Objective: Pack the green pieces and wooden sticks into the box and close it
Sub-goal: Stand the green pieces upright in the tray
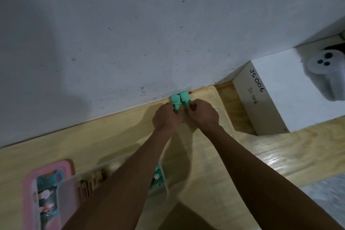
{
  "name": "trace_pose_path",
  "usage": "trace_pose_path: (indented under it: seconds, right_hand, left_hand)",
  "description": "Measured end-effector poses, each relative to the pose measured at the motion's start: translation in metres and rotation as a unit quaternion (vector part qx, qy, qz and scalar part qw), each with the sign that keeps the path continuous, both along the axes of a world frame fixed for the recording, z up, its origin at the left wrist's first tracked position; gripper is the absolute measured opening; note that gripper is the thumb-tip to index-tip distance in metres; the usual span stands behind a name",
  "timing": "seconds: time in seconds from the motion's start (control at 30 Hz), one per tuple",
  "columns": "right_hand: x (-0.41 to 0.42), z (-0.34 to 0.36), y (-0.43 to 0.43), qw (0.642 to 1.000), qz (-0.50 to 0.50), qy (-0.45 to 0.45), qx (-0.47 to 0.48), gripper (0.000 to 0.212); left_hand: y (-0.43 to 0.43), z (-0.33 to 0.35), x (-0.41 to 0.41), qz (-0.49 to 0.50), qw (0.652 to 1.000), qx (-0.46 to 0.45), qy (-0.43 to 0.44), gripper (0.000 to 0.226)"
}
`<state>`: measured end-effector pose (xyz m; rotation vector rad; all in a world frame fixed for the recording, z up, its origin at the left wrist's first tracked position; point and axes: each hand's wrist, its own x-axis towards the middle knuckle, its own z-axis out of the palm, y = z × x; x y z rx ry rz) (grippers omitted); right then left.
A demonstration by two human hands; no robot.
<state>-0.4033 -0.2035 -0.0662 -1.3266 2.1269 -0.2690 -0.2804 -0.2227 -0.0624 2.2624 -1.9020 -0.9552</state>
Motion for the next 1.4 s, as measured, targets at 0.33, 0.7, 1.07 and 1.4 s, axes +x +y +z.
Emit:
trace_pose_path:
  seconds: [0.33,0.7,1.07,1.4]
  right_hand:
    - [-0.007,0.016,0.033,0.992,-0.072,-0.075,-0.068,0.026]
    - [-0.004,0.056,0.085,0.956,-0.182,-0.183,-0.138,0.038]
    - [0.052,0.108,0.147,0.949,-0.147,-0.227,-0.161,0.033]
    - [0.089,0.114,0.196,0.982,0.160,-0.037,-0.090,0.025]
  left_hand:
    - [0.012,0.006,0.027,0.028,0.996,-0.011,0.083,0.028]
    - [0.051,0.049,0.073,0.135,0.936,-0.031,0.322,0.014]
    - [0.126,0.107,0.137,-0.005,0.934,-0.149,0.326,0.009]
    - [0.188,0.115,0.187,-0.147,0.947,-0.143,0.246,0.011]
